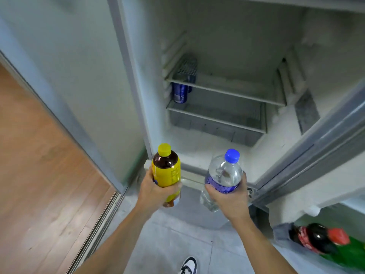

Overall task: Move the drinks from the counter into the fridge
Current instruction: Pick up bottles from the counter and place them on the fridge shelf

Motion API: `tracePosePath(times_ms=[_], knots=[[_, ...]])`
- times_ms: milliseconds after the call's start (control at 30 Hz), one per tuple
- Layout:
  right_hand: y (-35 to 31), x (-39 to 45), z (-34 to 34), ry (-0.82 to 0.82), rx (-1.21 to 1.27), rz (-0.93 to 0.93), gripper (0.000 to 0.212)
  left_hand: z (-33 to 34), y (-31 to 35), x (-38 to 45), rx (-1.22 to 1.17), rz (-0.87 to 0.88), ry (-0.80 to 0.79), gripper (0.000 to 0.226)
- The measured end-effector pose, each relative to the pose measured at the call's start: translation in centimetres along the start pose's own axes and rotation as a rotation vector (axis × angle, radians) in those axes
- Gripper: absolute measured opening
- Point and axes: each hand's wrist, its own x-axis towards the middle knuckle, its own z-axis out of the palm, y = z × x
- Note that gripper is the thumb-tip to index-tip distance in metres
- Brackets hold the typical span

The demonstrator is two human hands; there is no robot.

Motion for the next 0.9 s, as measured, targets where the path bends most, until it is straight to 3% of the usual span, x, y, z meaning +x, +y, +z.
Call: tracePosePath(times_ms=[400,500,733,900], knots=[[-0.1,11.3,3.6,0.193,0.018,0.081,0.082,2.7,4.3,12.9,0.108,0.158,-0.084,0.071],[0.2,13.3,5.0,0.187,-0.009,0.078,0.077,3.4,4.7,15.8,0.122,0.127,-0.093,0.069],[0.4,15.8,8.1,0.219,0.006,0.117,0.088,4.1,4.3,20.9,0.234,0.038,-0.167,0.091],[0.4,15.3,9.1,0.229,-0.004,0.165,0.094,3.4,2.5,21.9,0.238,-0.025,-0.21,0.09]])
